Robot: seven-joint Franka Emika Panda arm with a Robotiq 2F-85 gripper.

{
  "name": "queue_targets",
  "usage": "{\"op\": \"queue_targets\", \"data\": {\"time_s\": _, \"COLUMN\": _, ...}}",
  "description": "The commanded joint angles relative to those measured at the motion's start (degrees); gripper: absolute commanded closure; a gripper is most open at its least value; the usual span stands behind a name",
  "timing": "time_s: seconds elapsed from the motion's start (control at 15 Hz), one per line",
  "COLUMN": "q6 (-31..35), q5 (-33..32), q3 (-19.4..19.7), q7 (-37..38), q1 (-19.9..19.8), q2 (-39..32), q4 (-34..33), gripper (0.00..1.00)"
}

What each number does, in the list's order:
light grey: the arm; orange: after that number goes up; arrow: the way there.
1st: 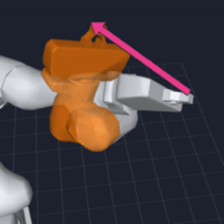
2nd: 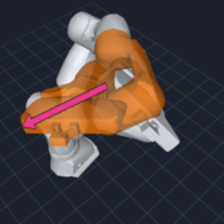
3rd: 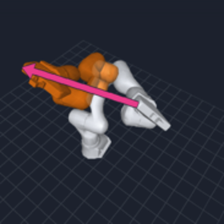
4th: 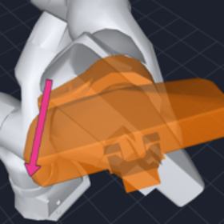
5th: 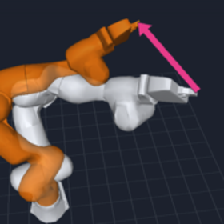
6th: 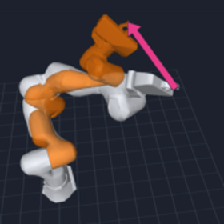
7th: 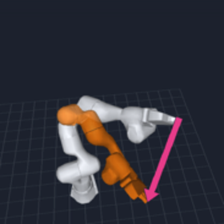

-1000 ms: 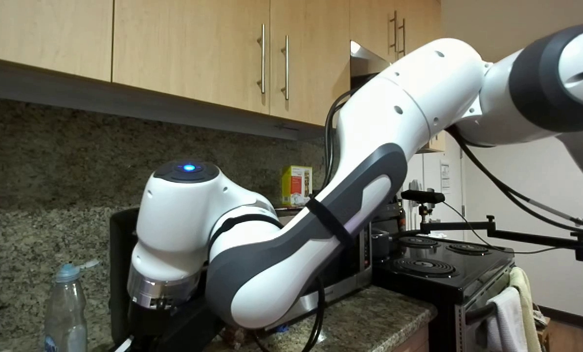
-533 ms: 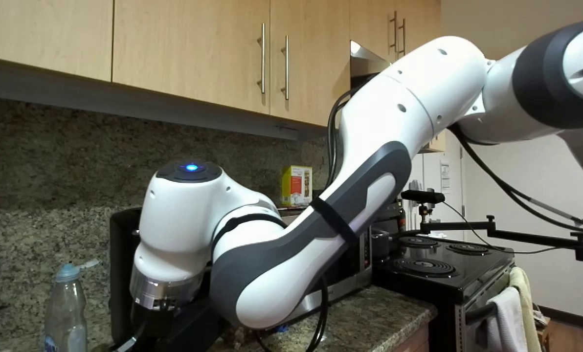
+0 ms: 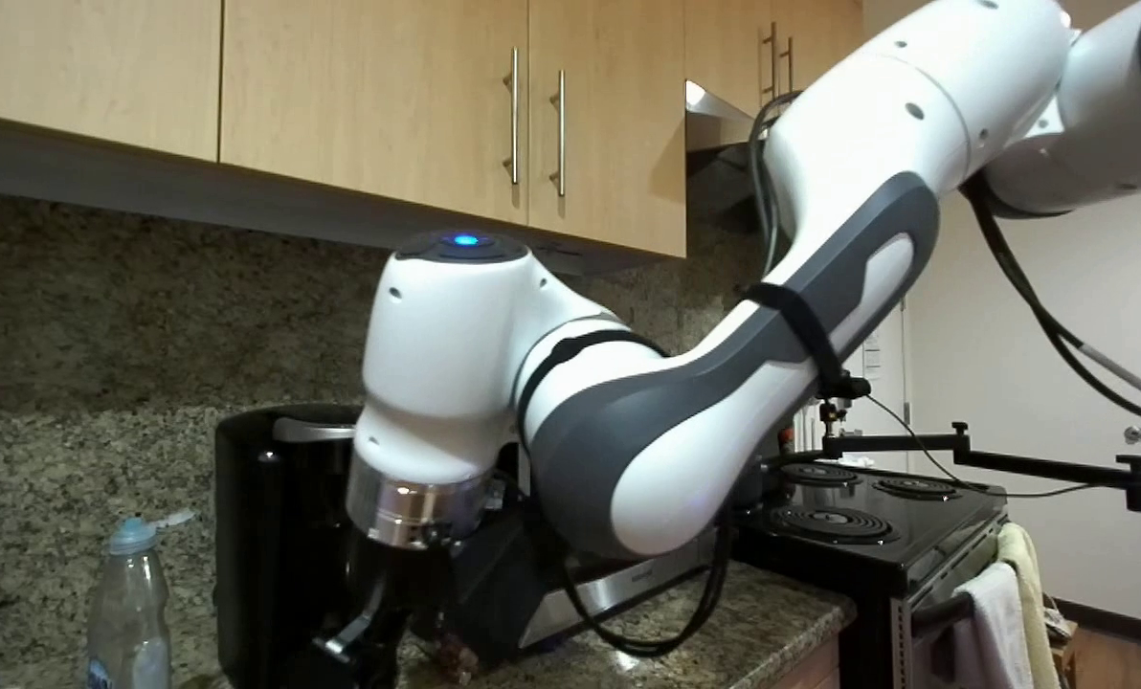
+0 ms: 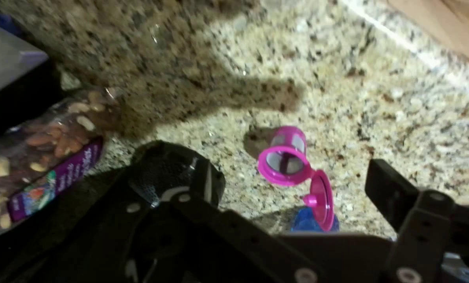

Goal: Put the pink object on the counter top

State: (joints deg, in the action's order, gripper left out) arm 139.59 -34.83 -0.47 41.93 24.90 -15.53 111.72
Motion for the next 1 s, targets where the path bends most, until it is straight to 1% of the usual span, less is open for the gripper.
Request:
{"op": "queue_targets", "data": {"time_s": 0.0, "q6": -2.11, "q5": 0.19, "q3": -2.93, "q7": -3.14, "q1": -3.30, "q2": 11.99, "q4": 14.34, "gripper": 0.00}}
{"op": "queue_targets", "data": {"time_s": 0.13, "q6": -1.72, "q5": 1.34, "q3": -4.04, "q7": -4.76, "q1": -5.54, "q2": 16.82, "q4": 19.87, "gripper": 0.00}}
{"op": "queue_targets", "data": {"time_s": 0.27, "q6": 1.46, "q5": 4.42, "q3": -4.92, "q7": -8.89, "q1": -8.12, "q2": 20.99, "q4": 24.03, "gripper": 0.00}}
{"op": "queue_targets", "data": {"time_s": 0.33, "q6": 3.32, "q5": 7.37, "q3": -5.09, "q7": -13.47, "q1": -9.28, "q2": 21.95, "q4": 25.08, "gripper": 0.00}}
{"op": "queue_targets", "data": {"time_s": 0.4, "q6": 3.79, "q5": 11.36, "q3": -5.13, "q7": -18.25, "q1": -9.95, "q2": 22.15, "q4": 25.29, "gripper": 0.00}}
{"op": "queue_targets", "data": {"time_s": 0.47, "q6": 4.46, "q5": 14.24, "q3": -5.26, "q7": -22.27, "q1": -10.36, "q2": 21.77, "q4": 25.52, "gripper": 0.00}}
{"op": "queue_targets", "data": {"time_s": 0.53, "q6": 4.38, "q5": 17.33, "q3": -1.79, "q7": -26.72, "q1": -7.48, "q2": 20.98, "q4": 24.88, "gripper": 0.00}}
{"op": "queue_targets", "data": {"time_s": 0.6, "q6": 2.80, "q5": 13.16, "q3": -6.46, "q7": -19.98, "q1": -11.49, "q2": 20.88, "q4": 23.98, "gripper": 0.00}}
{"op": "queue_targets", "data": {"time_s": 0.67, "q6": 2.90, "q5": 15.21, "q3": -5.85, "q7": -23.05, "q1": -11.32, "q2": 20.87, "q4": 24.07, "gripper": 0.00}}
{"op": "queue_targets", "data": {"time_s": 0.73, "q6": 2.98, "q5": 15.85, "q3": -5.54, "q7": -24.31, "q1": -11.31, "q2": 20.78, "q4": 24.07, "gripper": 0.00}}
{"op": "queue_targets", "data": {"time_s": 0.93, "q6": 3.03, "q5": 15.92, "q3": -5.44, "q7": -24.65, "q1": -11.21, "q2": 20.64, "q4": 24.07, "gripper": 0.00}}
